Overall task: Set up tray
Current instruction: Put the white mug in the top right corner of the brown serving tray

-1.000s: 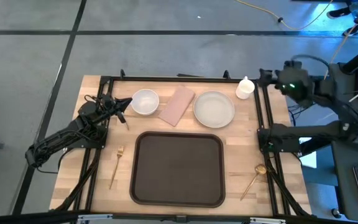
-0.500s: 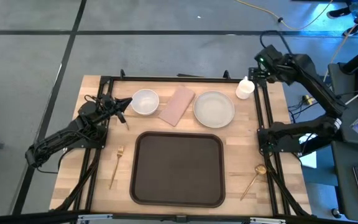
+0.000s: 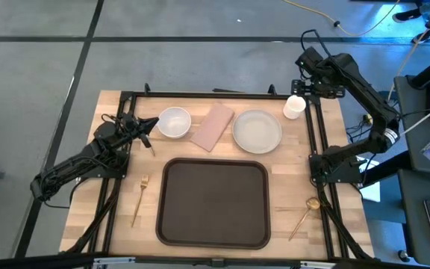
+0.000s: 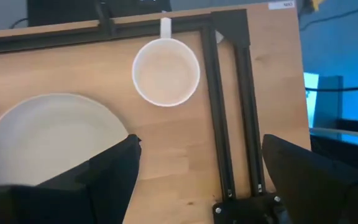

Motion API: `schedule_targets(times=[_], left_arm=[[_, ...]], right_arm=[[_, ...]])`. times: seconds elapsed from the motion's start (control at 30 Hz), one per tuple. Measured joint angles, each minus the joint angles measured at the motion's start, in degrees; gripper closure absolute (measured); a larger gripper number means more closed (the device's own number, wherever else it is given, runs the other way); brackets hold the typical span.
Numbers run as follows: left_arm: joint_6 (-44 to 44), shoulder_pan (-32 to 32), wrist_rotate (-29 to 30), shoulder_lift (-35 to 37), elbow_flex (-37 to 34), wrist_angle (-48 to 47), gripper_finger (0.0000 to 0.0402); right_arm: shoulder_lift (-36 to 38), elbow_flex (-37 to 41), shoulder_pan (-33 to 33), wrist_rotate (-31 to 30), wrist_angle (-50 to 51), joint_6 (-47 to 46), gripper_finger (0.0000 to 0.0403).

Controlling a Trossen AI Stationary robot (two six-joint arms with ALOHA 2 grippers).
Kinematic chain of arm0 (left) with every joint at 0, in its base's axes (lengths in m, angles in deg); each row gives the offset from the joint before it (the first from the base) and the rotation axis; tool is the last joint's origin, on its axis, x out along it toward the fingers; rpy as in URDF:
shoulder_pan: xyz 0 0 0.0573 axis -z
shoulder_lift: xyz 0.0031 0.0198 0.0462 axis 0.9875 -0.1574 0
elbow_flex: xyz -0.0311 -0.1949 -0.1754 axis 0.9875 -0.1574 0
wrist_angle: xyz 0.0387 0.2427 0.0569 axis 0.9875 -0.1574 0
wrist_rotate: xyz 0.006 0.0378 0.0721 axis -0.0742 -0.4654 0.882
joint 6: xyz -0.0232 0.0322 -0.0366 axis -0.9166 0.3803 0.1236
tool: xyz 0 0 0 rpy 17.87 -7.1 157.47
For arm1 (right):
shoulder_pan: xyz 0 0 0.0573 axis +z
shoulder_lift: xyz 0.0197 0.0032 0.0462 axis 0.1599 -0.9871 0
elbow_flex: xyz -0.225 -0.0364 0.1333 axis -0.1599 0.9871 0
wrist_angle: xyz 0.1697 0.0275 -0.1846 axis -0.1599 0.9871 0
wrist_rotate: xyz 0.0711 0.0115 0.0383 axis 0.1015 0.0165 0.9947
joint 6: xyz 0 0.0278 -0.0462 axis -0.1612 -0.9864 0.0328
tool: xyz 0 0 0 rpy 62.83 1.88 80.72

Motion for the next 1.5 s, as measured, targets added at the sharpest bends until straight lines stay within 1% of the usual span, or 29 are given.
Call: schedule_targets(times=[0.1,0.23,0.4,0.53,0.6,0.67,0.77,0.83,0.97,1.1,1.33,1.5], left_arm=[[0.04,0.0,0.0,0.0,0.0,-0.01,0.0397],[0.07,0.0,0.0,0.0,0.0,-0.02,0.0398],[0.0,0.0,0.0,0.0,0.0,-0.04,0.0398],[0.03,0.0,0.0,0.0,-0.01,-0.07,0.0398],[0.05,0.0,0.0,0.0,0.0,-0.07,0.0398],[0.07,0.0,0.0,0.0,0.0,-0.07,0.0398],[0.09,0.0,0.0,0.0,0.0,-0.08,0.0398],[0.09,0.0,0.0,0.0,0.0,-0.09,0.0398],[0.09,0.0,0.0,0.0,-0.02,-0.09,0.0398],[0.09,0.0,0.0,0.0,-0.02,-0.11,0.0398],[0.11,0.0,0.0,0.0,-0.01,-0.11,0.0398],[0.11,0.0,0.0,0.0,0.0,-0.13,0.0398]], right_arm=[[-1.44,0.01,-1.1,0.02,0.04,-0.45,0.0072],[-2.76,2.05,-1.38,0.67,-1.25,-6.57,0.0072],[-4.0,8.05,-2.09,7.54,-6.02,-14.04,0.0072],[-4.52,13.25,-3.72,11.74,-13.12,-16.45,0.0072],[-4.5,14.73,-4.38,12.44,-17.01,-17.24,0.0072],[-4.52,15.19,-5.29,12.45,-20.74,-17.64,0.0072],[-4.45,15.17,-6.9,8.65,-23.74,-20.88,0.0072],[-4.45,15.17,-7.95,6.97,-23.66,-23.78,0.0072],[-4.45,15.17,-9.07,6.3,-23.62,-27.94,0.0072],[-4.48,15.48,-9.41,3.52,-22.32,-30.62,0.0072],[-4.52,19.63,-10.19,5.96,-22.1,-36.86,0.0072],[-4.52,23.12,-10.19,6.09,-23.6,-37.12,0.0072]])
